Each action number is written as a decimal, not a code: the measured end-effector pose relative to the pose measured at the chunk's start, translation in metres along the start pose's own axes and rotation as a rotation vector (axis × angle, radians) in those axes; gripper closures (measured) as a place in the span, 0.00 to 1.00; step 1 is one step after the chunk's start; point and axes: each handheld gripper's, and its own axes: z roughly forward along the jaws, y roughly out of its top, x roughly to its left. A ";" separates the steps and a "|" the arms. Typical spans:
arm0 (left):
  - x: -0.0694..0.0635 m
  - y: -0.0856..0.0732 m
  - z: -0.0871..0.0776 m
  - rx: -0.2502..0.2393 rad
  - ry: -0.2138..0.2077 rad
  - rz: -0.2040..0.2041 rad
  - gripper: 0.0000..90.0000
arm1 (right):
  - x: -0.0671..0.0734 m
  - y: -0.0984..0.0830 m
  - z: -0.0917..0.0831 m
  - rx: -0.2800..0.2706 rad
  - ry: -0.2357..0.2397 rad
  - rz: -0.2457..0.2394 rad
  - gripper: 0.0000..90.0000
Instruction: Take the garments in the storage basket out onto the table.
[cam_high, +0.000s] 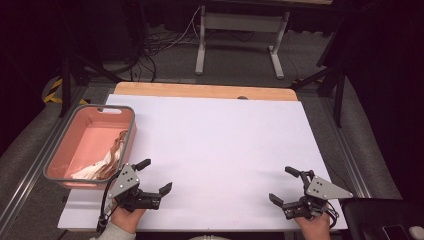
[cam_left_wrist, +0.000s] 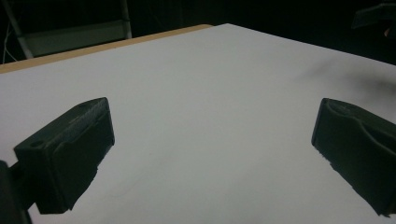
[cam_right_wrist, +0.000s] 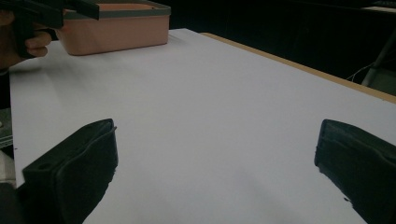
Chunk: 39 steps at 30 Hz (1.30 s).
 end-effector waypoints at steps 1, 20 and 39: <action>0.000 0.000 0.000 0.000 0.000 0.000 0.00 | 0.000 0.000 0.000 0.000 0.000 0.000 0.00; 0.000 0.007 -0.001 0.030 -0.027 0.036 0.01 | 0.002 0.000 0.001 -0.001 0.012 -0.015 0.00; 0.005 0.029 -0.008 0.100 -0.055 0.070 0.05 | 0.005 0.002 0.002 -0.002 0.021 -0.031 0.00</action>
